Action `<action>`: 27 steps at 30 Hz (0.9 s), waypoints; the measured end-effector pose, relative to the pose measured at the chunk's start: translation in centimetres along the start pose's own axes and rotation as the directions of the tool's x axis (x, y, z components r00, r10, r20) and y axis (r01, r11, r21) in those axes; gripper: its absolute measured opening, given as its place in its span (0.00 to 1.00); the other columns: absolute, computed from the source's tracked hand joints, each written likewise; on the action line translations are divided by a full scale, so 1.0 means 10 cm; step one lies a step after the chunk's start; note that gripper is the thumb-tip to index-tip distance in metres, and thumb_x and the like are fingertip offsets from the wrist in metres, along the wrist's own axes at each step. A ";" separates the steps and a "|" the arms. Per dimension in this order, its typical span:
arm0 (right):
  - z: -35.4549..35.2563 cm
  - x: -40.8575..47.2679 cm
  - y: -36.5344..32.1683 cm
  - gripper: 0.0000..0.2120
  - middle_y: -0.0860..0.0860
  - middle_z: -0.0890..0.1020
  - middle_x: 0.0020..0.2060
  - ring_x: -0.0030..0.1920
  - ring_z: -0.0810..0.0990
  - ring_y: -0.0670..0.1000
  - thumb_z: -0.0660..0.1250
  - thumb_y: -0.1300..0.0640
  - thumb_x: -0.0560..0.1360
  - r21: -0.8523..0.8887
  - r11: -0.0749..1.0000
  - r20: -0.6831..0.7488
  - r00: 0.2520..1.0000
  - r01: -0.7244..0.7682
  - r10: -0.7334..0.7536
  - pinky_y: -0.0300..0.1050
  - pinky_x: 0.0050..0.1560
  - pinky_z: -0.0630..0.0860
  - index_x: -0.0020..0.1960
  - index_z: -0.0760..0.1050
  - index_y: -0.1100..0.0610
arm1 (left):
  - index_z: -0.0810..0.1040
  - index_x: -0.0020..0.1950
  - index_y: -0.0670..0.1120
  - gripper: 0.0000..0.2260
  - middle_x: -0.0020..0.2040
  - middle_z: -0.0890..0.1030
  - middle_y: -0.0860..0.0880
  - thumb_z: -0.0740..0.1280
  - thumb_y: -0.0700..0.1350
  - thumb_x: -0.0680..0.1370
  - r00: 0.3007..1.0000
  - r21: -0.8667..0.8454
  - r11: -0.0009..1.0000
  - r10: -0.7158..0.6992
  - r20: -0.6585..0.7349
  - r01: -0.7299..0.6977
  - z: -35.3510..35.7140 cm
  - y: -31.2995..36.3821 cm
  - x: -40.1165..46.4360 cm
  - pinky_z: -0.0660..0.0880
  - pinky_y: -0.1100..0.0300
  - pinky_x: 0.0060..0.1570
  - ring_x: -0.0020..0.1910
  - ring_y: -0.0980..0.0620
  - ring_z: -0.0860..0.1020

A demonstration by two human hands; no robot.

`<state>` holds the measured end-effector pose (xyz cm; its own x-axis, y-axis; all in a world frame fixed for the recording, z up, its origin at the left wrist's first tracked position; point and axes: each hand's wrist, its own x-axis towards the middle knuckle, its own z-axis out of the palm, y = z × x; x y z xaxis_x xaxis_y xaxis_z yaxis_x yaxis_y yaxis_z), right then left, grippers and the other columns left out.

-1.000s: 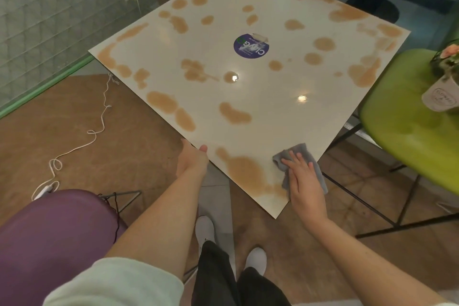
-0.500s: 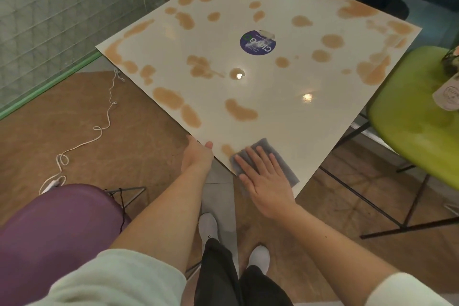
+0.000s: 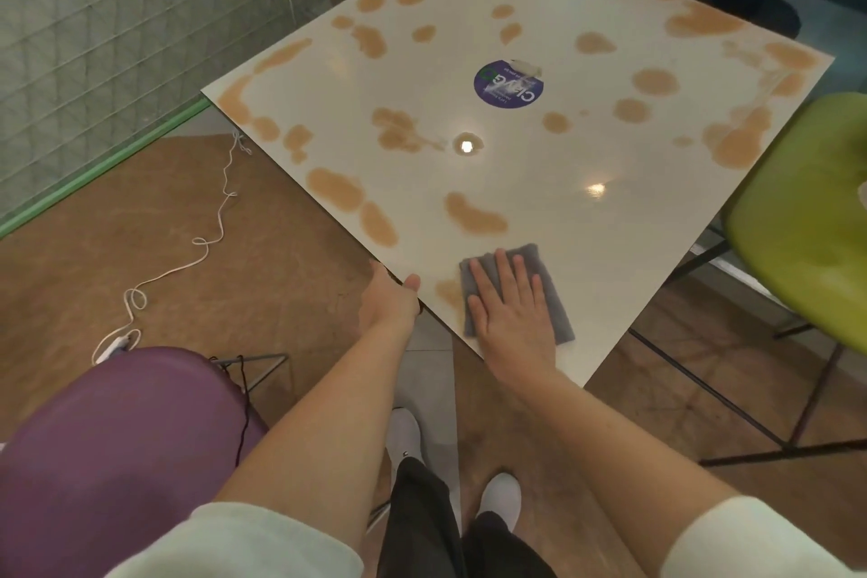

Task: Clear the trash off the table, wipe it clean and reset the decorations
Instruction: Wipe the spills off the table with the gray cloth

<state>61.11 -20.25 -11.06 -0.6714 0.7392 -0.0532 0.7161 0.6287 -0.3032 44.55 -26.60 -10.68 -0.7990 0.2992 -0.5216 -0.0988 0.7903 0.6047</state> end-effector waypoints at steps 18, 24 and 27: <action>-0.07 -0.06 0.05 0.26 0.53 0.55 0.79 0.79 0.50 0.54 0.42 0.45 0.82 -0.021 0.999 -0.061 0.997 -0.050 0.048 0.51 0.77 0.42 0.79 0.55 0.46 | 0.69 0.74 0.51 0.27 0.63 0.75 0.50 0.71 0.40 0.77 0.992 -0.351 0.928 -0.109 0.063 0.124 -0.19 0.19 -0.19 0.79 0.61 0.27 0.31 0.48 0.83; 0.05 -0.04 -0.36 0.26 0.47 0.47 0.79 0.79 0.39 0.50 0.38 0.42 0.80 0.062 0.998 0.037 0.999 -0.016 0.014 0.49 0.76 0.33 0.78 0.51 0.37 | 0.75 0.67 0.47 0.20 0.57 0.78 0.48 0.72 0.39 0.76 0.994 -0.353 0.930 -0.086 0.071 0.106 -0.20 0.21 -0.21 0.76 0.64 0.21 0.40 0.43 0.83; 0.01 0.17 -0.25 0.27 0.47 0.48 0.79 0.79 0.41 0.49 0.36 0.42 0.79 0.057 0.998 0.024 1.000 -0.007 0.005 0.46 0.75 0.32 0.78 0.52 0.38 | 0.75 0.67 0.47 0.19 0.60 0.79 0.45 0.71 0.39 0.77 0.994 -0.331 0.939 -0.069 0.080 0.092 -0.20 0.21 -0.23 0.73 0.65 0.19 0.33 0.45 0.81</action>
<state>58.17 -20.54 -10.52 -0.6720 0.7364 -0.0779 0.7085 0.6088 -0.3569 44.97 -26.69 -6.97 -0.7401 0.2857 -0.6088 -0.3627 0.5928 0.7191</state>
